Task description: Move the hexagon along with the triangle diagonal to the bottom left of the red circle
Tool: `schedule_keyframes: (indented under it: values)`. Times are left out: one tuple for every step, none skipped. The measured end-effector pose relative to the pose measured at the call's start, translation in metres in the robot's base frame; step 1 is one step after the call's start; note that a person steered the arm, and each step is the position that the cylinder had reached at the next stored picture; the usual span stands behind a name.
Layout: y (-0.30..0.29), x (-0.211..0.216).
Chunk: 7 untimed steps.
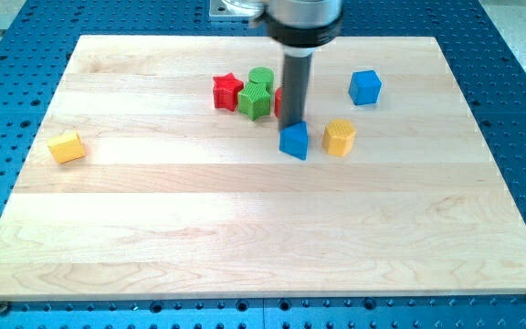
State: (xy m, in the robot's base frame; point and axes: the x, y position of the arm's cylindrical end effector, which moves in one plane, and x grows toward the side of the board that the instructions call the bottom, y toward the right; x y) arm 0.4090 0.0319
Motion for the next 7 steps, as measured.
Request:
schedule_keyframes:
  values:
    - [0.077, -0.029]
    - [0.136, -0.011]
    - [0.065, 0.019]
    - [-0.017, 0.021]
    - [-0.090, 0.024]
    - [-0.042, 0.044]
    - [-0.059, 0.096]
